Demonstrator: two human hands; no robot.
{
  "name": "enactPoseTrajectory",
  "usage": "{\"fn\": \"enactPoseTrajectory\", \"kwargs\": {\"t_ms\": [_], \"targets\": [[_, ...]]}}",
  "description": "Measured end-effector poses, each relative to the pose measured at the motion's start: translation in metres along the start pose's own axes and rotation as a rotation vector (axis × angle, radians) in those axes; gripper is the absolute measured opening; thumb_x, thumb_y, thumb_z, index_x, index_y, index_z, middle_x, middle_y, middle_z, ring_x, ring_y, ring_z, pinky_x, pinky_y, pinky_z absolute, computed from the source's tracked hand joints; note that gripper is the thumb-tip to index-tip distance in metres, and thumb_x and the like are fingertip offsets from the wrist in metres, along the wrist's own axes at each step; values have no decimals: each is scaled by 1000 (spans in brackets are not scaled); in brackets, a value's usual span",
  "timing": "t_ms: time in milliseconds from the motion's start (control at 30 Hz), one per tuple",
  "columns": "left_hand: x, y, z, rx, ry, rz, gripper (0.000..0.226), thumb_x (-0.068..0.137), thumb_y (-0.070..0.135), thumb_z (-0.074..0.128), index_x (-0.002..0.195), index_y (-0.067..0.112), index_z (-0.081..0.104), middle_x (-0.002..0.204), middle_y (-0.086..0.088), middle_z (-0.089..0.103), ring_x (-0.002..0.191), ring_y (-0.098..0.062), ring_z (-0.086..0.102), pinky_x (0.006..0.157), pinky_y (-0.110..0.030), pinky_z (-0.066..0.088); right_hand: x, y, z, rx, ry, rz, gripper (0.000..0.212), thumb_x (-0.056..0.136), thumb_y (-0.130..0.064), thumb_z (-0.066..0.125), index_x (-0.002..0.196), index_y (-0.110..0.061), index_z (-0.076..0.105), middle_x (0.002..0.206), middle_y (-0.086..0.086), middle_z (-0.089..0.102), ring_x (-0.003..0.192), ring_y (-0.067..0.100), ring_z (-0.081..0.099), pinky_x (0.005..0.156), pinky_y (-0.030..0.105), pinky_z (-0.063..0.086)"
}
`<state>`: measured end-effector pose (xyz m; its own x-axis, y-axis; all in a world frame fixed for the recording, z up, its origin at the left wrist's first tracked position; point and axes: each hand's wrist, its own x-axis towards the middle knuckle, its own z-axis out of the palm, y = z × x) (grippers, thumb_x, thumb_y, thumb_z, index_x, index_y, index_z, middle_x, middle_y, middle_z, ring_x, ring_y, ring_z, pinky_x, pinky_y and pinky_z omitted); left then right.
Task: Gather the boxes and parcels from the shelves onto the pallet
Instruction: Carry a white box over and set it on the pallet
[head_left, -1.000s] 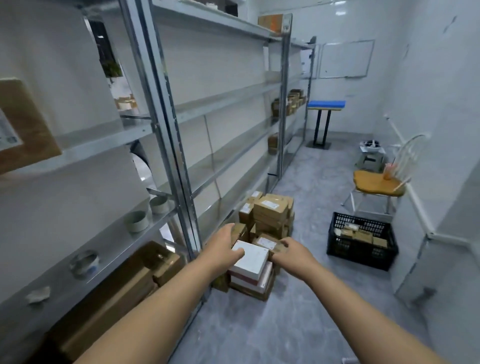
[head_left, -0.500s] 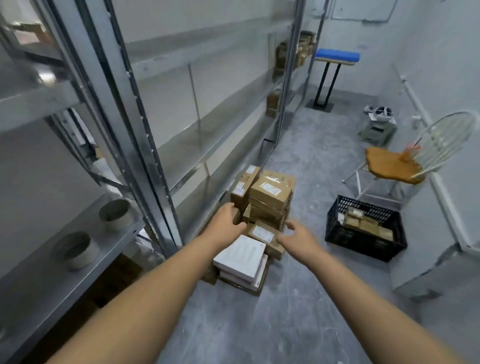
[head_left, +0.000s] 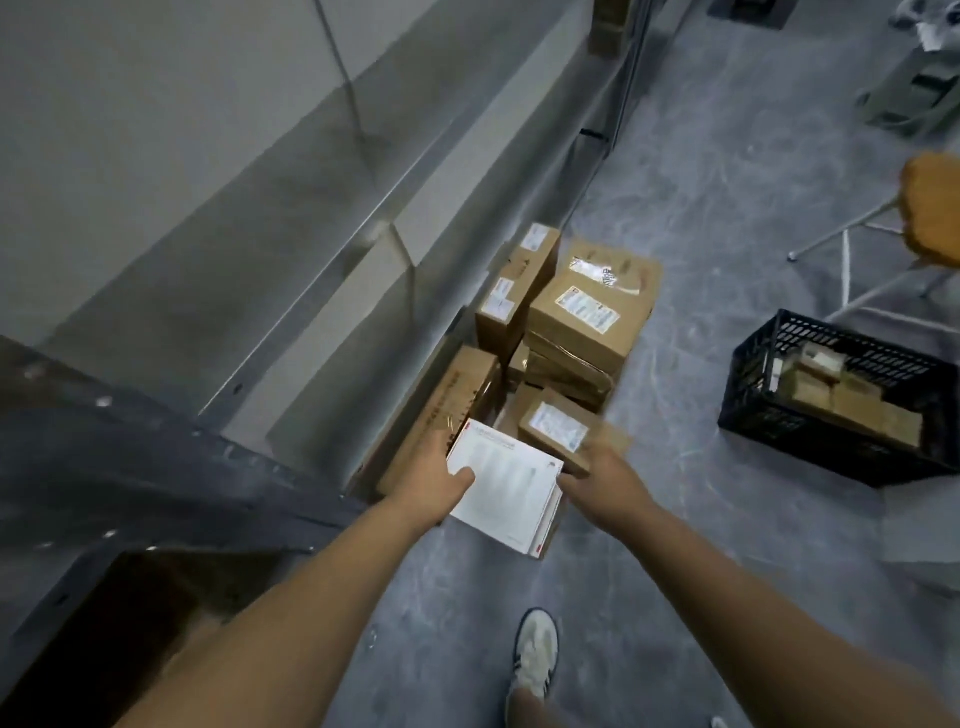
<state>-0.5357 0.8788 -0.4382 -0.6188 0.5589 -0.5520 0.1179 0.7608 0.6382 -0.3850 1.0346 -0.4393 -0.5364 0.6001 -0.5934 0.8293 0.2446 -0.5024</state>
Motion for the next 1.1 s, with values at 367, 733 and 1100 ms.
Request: {"fn": "enactPoseTrajectory", "kwargs": {"t_ms": [367, 733, 1100], "targets": [[217, -137, 82, 110, 51, -126, 38, 97, 22, 48, 134, 15, 48, 124, 2, 58, 102, -17, 56, 83, -24, 47, 199, 118, 144, 255, -8, 212, 35, 95, -19, 58, 128, -6, 56, 131, 11, 60, 113, 30, 58, 80, 27, 39], [281, -207, 199, -3, 312, -84, 48, 97, 15, 46, 145, 14, 39, 151, -1, 33, 137, -16, 35, 101, -14, 31, 273, 175, 271, 649, 109, 498, 39, 98, -28, 52, 130, -7, 53, 128, 11, 60, 111, 28, 58, 99, 44, 45], [285, -153, 151, -336, 378, -244, 25, 91, 14, 54, 110, 10, 70, 121, -7, 44, 122, -27, 44, 106, -36, 37, 256, 159, 219, 704, 163, 458, 29, 95, -46, 51, 117, -27, 55, 115, -4, 60, 93, 15, 58, 85, 37, 45]]}}
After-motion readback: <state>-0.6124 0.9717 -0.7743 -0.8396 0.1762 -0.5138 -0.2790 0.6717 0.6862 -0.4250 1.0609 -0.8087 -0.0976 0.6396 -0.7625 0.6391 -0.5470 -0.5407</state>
